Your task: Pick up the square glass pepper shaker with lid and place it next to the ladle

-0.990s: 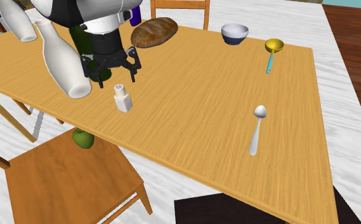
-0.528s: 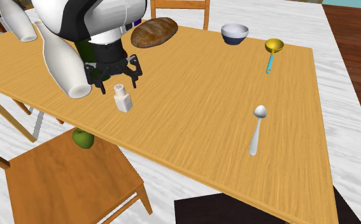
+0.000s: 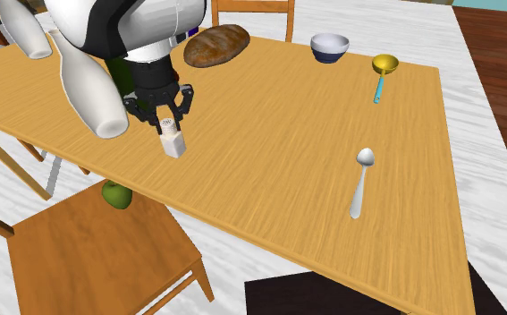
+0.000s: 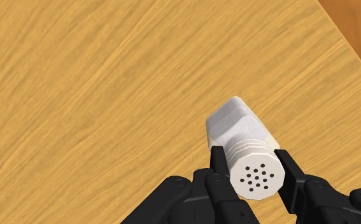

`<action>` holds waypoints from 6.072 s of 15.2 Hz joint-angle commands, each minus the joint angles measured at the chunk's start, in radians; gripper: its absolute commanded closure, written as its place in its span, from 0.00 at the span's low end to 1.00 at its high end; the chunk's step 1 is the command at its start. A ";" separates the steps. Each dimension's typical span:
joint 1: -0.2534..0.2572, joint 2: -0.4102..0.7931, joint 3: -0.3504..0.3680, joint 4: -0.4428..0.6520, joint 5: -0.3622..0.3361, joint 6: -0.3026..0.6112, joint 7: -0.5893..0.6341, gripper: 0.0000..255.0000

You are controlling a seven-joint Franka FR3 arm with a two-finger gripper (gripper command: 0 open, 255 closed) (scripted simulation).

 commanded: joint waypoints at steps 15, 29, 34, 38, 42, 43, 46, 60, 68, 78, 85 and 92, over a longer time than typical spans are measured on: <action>-0.005 -0.044 0.011 0.061 0.024 -0.102 -0.014 1.00; -0.004 -0.081 0.021 0.200 0.045 -0.275 -0.028 1.00; 0.001 -0.084 0.024 0.265 0.048 -0.341 -0.031 1.00; 0.005 -0.081 0.025 0.312 0.047 -0.386 -0.031 1.00; -0.076 -0.169 0.004 0.198 0.090 -0.351 -0.126 1.00; -0.094 -0.188 -0.003 0.174 0.100 -0.344 -0.150 1.00; -0.144 -0.239 -0.026 0.112 0.126 -0.328 -0.225 1.00; -0.337 -0.349 -0.167 -0.017 0.184 -0.306 -0.565 1.00; -0.434 -0.324 -0.250 0.019 0.189 -0.319 -0.746 1.00; -0.552 -0.205 -0.341 0.179 0.191 -0.366 -0.956 1.00; -0.636 -0.059 -0.390 0.389 0.199 -0.434 -1.089 1.00; -0.701 0.089 -0.414 0.590 0.208 -0.489 -1.176 1.00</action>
